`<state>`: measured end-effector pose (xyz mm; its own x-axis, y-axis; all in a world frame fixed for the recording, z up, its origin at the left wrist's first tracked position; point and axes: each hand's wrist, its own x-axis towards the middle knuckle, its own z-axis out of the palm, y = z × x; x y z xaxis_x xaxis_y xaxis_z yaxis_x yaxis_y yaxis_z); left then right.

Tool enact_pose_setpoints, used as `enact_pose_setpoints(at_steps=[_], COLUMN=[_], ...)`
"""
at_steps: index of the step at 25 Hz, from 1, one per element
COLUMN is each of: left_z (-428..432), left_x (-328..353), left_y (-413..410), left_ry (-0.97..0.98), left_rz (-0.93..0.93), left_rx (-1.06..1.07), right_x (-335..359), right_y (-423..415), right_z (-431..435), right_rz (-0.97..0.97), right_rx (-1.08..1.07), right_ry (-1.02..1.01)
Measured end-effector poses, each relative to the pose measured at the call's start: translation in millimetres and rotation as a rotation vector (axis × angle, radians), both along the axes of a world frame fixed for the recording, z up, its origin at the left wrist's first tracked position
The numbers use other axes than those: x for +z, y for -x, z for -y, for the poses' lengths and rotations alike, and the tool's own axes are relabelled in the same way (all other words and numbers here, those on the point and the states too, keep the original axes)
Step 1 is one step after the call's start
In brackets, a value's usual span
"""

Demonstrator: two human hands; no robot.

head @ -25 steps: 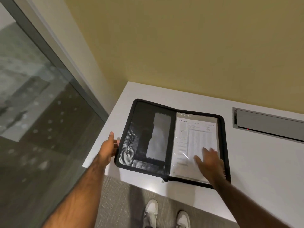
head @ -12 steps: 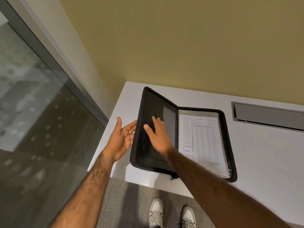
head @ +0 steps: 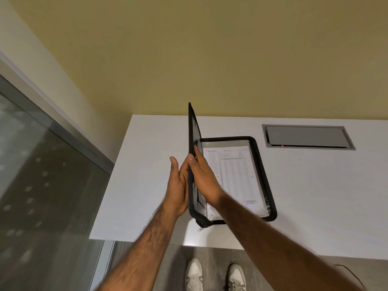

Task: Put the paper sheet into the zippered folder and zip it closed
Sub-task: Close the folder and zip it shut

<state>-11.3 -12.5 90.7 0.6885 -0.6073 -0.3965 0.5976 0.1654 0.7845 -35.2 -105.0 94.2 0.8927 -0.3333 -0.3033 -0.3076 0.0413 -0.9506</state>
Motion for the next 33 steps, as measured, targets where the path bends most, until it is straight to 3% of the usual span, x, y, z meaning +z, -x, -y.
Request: enact_pose_setpoints(at_steps=[3, 7, 10, 18, 25, 33], left_z=[34.8, 64.4, 78.0, 85.0, 57.0, 62.4], left_x=[7.3, -3.1, -31.6, -97.8, -133.2, -140.4], left_y=[22.7, 42.8, 51.3, 60.2, 70.1, 68.9], left_ry=[-0.070, -0.324, -0.491, -0.893, -1.098, -1.186], left_rz=[0.088, 0.261, 0.511, 0.968, 1.028, 1.100], left_rx=[-0.041, -0.169, -0.320, -0.581, -0.714, -0.809], right_x=[10.4, 21.7, 20.0, -24.0, -81.6, -123.8], right_y=[18.9, 39.3, 52.3, 79.5, 94.2, 107.4], right_z=[29.9, 71.4, 104.0, 186.4, 218.7, 210.0], right_rz=[0.018, -0.009, -0.084, -0.294, -0.461, -0.553], right_rx=[-0.024, -0.071, -0.083, -0.230, -0.383, -0.270], right_ry=[-0.061, -0.100, -0.064, 0.117, 0.255, 0.374])
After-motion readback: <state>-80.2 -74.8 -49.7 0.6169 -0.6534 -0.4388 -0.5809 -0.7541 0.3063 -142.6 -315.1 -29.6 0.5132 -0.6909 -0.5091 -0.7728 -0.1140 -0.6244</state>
